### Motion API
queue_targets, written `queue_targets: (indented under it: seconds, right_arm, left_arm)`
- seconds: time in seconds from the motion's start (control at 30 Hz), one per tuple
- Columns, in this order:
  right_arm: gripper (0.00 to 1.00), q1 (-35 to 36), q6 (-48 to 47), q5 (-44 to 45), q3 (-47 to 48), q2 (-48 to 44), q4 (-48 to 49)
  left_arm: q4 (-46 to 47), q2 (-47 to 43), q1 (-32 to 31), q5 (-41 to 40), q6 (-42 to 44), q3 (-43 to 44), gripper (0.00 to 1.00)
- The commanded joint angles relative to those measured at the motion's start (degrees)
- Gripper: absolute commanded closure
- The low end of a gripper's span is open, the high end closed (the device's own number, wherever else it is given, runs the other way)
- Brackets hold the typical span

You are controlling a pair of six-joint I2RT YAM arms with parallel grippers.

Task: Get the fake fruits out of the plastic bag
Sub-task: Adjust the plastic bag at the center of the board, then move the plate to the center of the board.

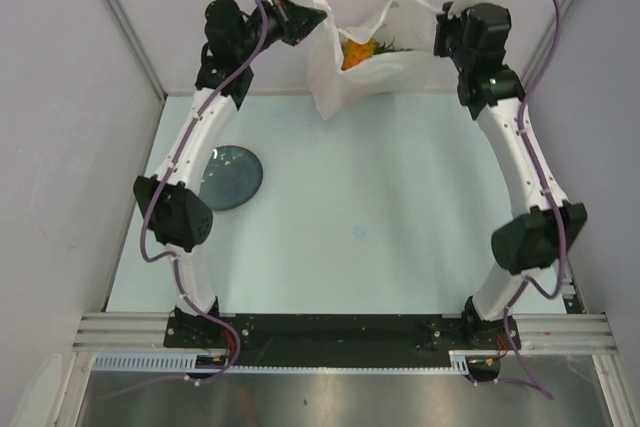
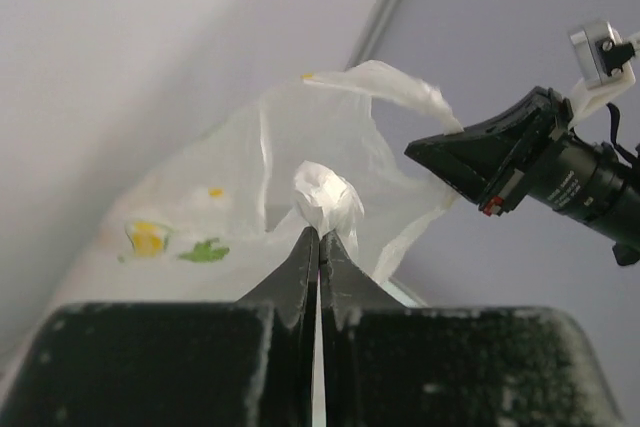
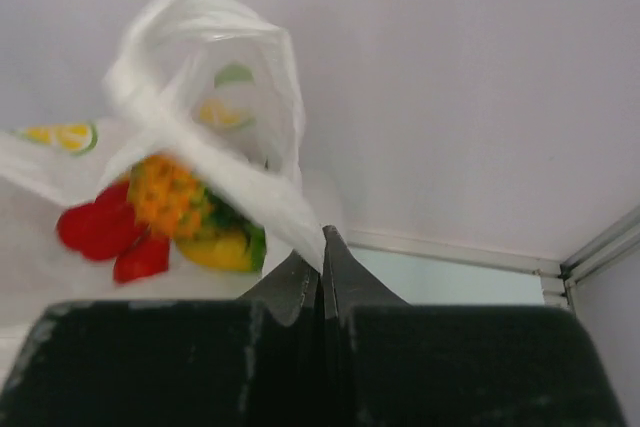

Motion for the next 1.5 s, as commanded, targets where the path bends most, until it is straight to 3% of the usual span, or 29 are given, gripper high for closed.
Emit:
queue_targets:
  seconds: [0.0, 0.17, 0.23, 0.27, 0.3, 0.33, 0.37, 0.4, 0.47, 0.57, 0.7, 0.8, 0.93, 1.13, 1.47]
  right_arm:
    - [1.0, 1.41, 1.82, 0.49, -23.65, -10.81, 5.09]
    - [1.0, 2.47, 8.49, -0.12, -46.03, -17.85, 4.12]
    - [0.83, 2.64, 10.69, -1.79, -53.34, -19.79, 4.04]
    - [0.7, 2.47, 11.49, -2.49, -54.66, -20.14, 3.25]
    - [0.53, 2.21, 12.19, -5.11, -55.55, -21.45, 2.55]
    - [0.49, 1.16, 12.81, -6.44, -56.16, -22.16, 0.72]
    - [0.45, 0.54, 13.59, -7.67, -56.08, -23.21, 0.09]
    - [0.34, -0.16, 13.78, -10.21, -55.82, -24.44, -0.44]
    - [0.25, -1.3, 13.08, -12.51, -53.11, -28.48, -3.33]
    - [0.23, -1.14, 11.5, -16.03, -49.86, -33.66, -7.82]
    - [0.21, 0.71, 9.83, -15.95, -48.96, -38.85, -11.25]
    - [0.21, 3.07, 8.51, -13.41, -49.05, -40.44, -13.01]
    - [0.21, 3.26, 8.33, -13.22, -50.19, -40.62, -12.58]
    - [0.22, 3.61, 7.98, -14.1, -50.11, -40.18, -12.31]
    - [0.23, 3.26, 6.13, -15.59, -49.76, -37.81, -16.26]
  left_arm:
    - [-3.94, -10.25, 0.12, 9.01, 6.72, -15.54, 1.0]
    - [-14.65, -17.37, 0.12, 9.03, 15.34, -34.51, 1.0]
    - [-21.84, -18.35, 0.03, 6.13, 20.35, -37.18, 1.0]
    - [-24.24, -18.35, 0.03, 3.51, 21.23, -38.5, 0.94]
    - [-26.18, -18.96, 0.12, 3.04, 22.29, -39.12, 0.77]
    - [-28.72, -19.75, 0.29, 2.52, 22.64, -39.82, 0.58]
    - [-29.01, -20.98, 0.21, 1.99, 22.74, -42.0, 0.28]
    - [-28.49, -22.99, 0.38, 1.46, 22.82, -43.51, 0.2]
    - [-25.68, -30.1, 1.17, 0.23, 22.91, -48.06, 0.13]
    - [-23.3, -37.67, 4.33, -4.77, 22.04, -52.56, 0.08]
    - [-23.99, -40.41, 12.4, -12.76, 19.15, -54.68, 0.05]
    - [-28.12, -38.31, 23.1, -20.32, 12.49, -55.29, 0.07]
    - [-27.52, -34.8, 29.64, -26.38, 7.8, -59.51, 0.11]
    - [-28.4, -25.92, 35.8, -29.03, 0.68, -59.69, 0.14]
    - [-23.39, -19.23, 40.89, -18.42, -7.58, -64.08, 0.26]
